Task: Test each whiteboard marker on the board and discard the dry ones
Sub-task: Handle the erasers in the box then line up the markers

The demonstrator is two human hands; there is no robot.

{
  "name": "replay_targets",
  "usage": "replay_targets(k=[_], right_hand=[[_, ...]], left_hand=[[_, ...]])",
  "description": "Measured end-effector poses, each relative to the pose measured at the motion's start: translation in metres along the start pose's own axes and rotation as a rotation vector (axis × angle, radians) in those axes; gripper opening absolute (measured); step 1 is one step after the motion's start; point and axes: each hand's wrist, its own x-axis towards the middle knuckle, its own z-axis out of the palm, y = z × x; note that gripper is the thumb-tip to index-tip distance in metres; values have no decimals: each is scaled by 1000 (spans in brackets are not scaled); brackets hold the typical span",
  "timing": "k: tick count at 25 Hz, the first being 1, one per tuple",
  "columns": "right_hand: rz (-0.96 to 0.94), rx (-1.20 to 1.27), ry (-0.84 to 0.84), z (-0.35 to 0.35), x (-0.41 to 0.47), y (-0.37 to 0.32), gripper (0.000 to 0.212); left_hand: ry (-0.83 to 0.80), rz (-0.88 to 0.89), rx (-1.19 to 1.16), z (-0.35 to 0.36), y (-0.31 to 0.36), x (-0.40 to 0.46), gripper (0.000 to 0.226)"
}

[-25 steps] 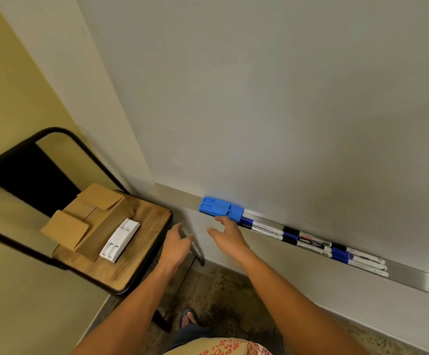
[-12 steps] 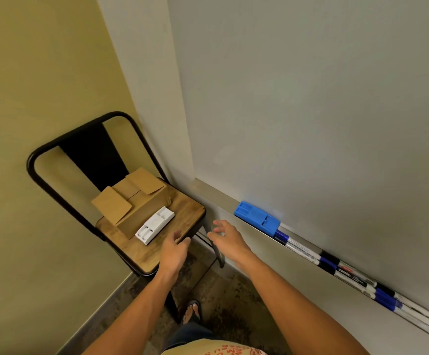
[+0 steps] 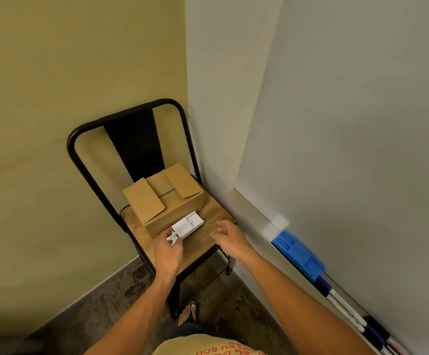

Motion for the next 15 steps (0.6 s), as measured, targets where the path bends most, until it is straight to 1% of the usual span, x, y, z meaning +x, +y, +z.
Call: replay_targets(k=[3,6,9,12,15], right_hand=[[18,-14,-26,10,28,-17,55],[63,-23,-36,20,50,-26,56],[115,-49,-30,31,67,-28,59],[153,-86,11,38,77,-32,61],[172,-132,28,46,87,-35,64]], left_hand=[[19,-108,-41,-8,-7,15,48],[62,-176,-28,-14,-11,28,56],[40,-237,-52,-20,-17,39,60],[21,-299,-85,-20,-24,40,57],[-5,-344,-105,-18,-28,40,46]])
